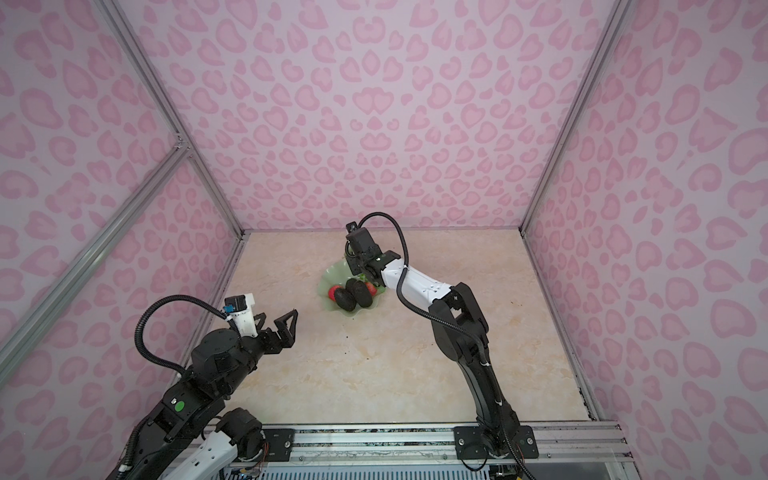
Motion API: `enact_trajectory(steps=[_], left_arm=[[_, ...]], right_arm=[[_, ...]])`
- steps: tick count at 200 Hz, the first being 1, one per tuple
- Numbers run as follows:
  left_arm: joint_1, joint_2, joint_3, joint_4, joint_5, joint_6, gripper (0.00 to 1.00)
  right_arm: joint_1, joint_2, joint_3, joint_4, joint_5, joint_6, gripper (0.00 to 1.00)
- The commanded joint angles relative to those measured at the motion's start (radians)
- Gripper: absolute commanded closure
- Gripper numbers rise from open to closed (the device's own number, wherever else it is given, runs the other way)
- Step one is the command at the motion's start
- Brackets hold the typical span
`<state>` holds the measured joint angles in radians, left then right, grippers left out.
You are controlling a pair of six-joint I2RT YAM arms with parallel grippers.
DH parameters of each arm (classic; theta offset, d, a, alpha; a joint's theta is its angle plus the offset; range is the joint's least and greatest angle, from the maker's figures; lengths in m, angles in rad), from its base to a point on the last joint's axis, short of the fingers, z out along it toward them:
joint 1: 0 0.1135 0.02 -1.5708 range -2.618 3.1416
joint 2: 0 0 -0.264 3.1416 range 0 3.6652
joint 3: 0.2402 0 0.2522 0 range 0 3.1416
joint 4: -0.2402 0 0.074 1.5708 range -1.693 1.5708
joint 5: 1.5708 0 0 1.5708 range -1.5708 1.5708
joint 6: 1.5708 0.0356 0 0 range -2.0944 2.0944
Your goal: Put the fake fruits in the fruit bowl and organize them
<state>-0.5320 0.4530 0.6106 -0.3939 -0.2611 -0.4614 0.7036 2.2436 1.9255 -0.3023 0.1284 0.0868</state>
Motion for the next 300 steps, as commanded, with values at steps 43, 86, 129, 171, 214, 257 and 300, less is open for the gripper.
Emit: enact_trajectory(steps=[43, 86, 129, 171, 214, 257, 300], left_arm=[[0.001, 0.006, 0.004, 0.027, -0.006, 0.006, 0.02], [0.001, 0.01, 0.003, 0.036, -0.009, 0.007, 0.02], [0.001, 0.035, 0.003, 0.085, -0.02, 0.017, 0.02], [0.001, 0.172, -0.02, 0.283, -0.065, 0.036, 0.03], [0.002, 0.467, -0.045, 0.54, -0.402, 0.211, 0.01], [0.181, 0.518, -0.272, 0.977, -0.366, 0.286, 0.02], [0.38, 0.668, -0.357, 1.17, -0.227, 0.289, 0.02]], right_arm=[[0.045, 0.088, 0.096, -0.182, -0.138, -0.155, 0.4], [0.05, -0.018, 0.003, -0.107, -0.152, -0.134, 0.21], [0.027, -0.294, -0.259, 0.143, -0.16, -0.046, 0.04], [-0.019, -0.689, -0.739, 0.413, -0.07, 0.038, 0.02], [-0.106, -1.056, -1.132, 0.433, 0.28, 0.017, 0.02], [-0.362, -1.282, -1.394, 0.498, 0.362, -0.018, 0.02], [-0.513, -1.199, -1.598, 0.873, 0.26, -0.046, 0.02]])
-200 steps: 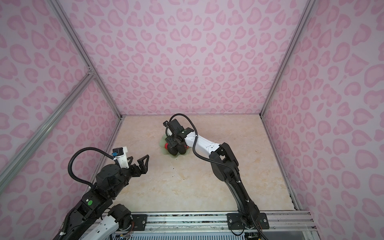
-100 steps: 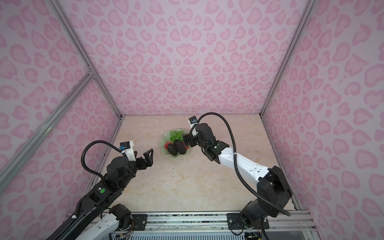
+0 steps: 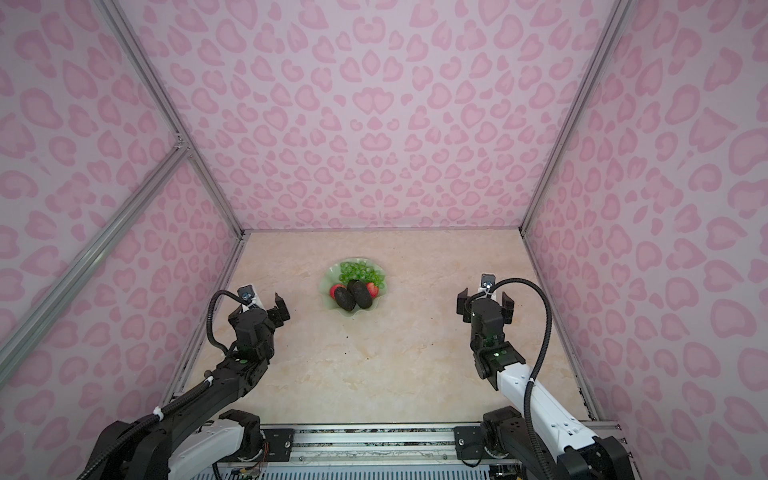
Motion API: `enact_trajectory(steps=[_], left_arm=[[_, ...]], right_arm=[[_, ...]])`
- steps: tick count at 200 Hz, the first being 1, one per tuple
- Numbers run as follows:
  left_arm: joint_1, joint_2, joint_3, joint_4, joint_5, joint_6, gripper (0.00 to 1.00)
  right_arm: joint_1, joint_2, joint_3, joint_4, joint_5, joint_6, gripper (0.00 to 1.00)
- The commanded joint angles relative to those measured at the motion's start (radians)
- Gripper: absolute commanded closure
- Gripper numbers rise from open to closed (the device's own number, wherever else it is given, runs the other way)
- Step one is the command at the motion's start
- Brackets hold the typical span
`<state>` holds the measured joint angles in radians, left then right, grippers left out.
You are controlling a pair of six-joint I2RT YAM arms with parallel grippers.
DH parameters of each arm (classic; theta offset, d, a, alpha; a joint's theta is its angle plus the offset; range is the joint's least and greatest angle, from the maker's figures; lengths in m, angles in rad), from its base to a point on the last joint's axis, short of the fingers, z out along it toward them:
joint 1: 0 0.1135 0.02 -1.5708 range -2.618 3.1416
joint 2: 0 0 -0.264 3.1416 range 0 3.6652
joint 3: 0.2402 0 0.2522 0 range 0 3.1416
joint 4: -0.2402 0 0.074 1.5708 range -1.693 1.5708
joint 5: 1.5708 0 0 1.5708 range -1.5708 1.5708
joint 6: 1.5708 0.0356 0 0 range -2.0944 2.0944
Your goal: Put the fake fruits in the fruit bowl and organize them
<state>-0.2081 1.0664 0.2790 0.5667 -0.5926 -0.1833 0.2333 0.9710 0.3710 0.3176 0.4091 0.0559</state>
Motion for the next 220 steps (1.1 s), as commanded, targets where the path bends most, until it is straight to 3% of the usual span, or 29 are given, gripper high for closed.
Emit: enact_trajectory(steps=[1, 27, 81, 94, 104, 220], left_arm=[[0.058, 0.055, -0.02, 0.196, 0.108, 0.01, 0.02], [0.081, 0.174, -0.028, 0.304, 0.127, 0.046, 0.02], [0.118, 0.289, 0.045, 0.317, 0.185, 0.121, 0.02], [0.141, 0.382, 0.04, 0.441, 0.219, 0.119, 0.02], [0.177, 0.364, 0.069, 0.344, 0.287, 0.095, 0.02], [0.188, 0.385, 0.071, 0.361, 0.289, 0.085, 0.02]], right_arm=[[-0.045, 0.08, -0.044, 0.257, -0.023, -0.015, 0.02], [-0.064, 0.242, -0.066, 0.447, -0.076, -0.071, 0.02], [-0.124, 0.529, -0.058, 0.685, -0.158, -0.096, 0.01], [-0.156, 0.542, -0.063, 0.698, -0.192, -0.064, 0.01], [-0.168, 0.558, -0.079, 0.734, -0.218, -0.059, 0.01], [-0.163, 0.561, -0.058, 0.695, -0.243, -0.077, 0.01]])
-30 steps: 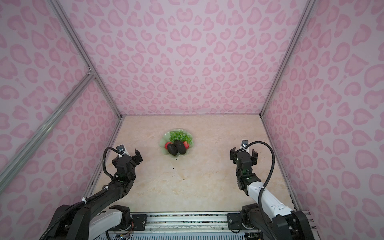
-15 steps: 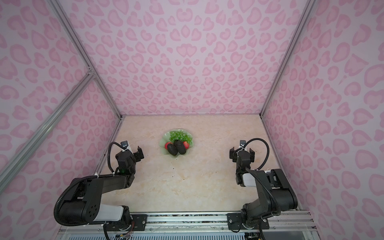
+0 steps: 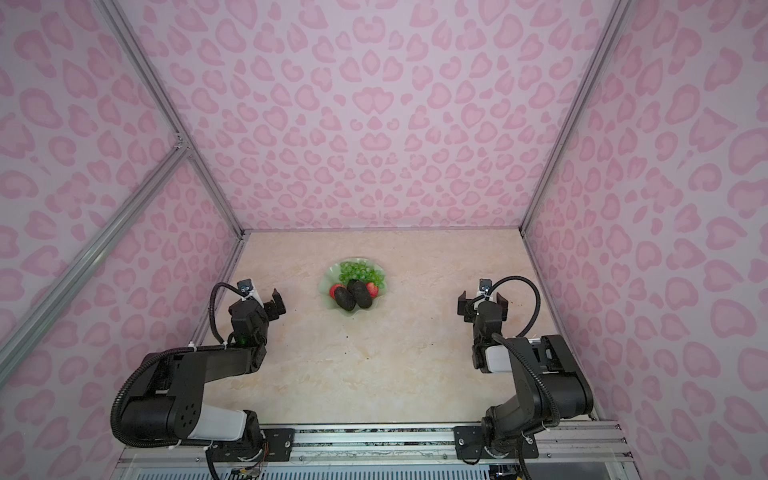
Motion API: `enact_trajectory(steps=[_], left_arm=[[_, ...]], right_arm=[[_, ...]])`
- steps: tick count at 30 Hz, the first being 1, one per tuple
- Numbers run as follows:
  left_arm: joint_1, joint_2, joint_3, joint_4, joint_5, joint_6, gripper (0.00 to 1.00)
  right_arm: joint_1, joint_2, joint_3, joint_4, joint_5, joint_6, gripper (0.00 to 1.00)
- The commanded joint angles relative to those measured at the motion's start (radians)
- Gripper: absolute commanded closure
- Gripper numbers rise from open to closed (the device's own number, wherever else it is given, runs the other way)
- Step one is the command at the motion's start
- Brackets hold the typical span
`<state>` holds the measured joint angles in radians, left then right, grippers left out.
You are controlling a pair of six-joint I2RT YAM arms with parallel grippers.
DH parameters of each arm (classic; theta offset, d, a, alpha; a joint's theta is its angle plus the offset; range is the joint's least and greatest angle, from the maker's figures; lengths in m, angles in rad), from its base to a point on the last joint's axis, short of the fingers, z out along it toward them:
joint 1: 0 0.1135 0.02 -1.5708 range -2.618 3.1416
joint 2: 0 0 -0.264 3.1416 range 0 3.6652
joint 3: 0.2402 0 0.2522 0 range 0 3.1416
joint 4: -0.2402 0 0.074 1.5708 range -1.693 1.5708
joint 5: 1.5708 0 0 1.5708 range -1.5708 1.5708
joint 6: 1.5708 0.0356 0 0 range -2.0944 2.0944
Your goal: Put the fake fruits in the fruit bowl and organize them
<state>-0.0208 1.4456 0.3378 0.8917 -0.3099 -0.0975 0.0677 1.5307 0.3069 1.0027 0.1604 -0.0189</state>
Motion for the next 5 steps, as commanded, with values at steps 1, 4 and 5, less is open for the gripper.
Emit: enact_trajectory(steps=[1, 4, 5], left_arm=[[0.001, 0.006, 0.012, 0.037, 0.006, -0.002, 0.02], [0.001, 0.003, 0.007, 0.041, 0.007, -0.002, 0.02], [0.0, 0.003, 0.007, 0.042, 0.007, -0.002, 0.02]], right_arm=[[0.002, 0.002, 0.006, 0.01, 0.005, -0.003, 0.01], [0.002, 0.0, 0.005, 0.013, 0.043, 0.014, 0.01], [0.001, 0.002, -0.001, 0.026, 0.118, 0.046, 0.01]])
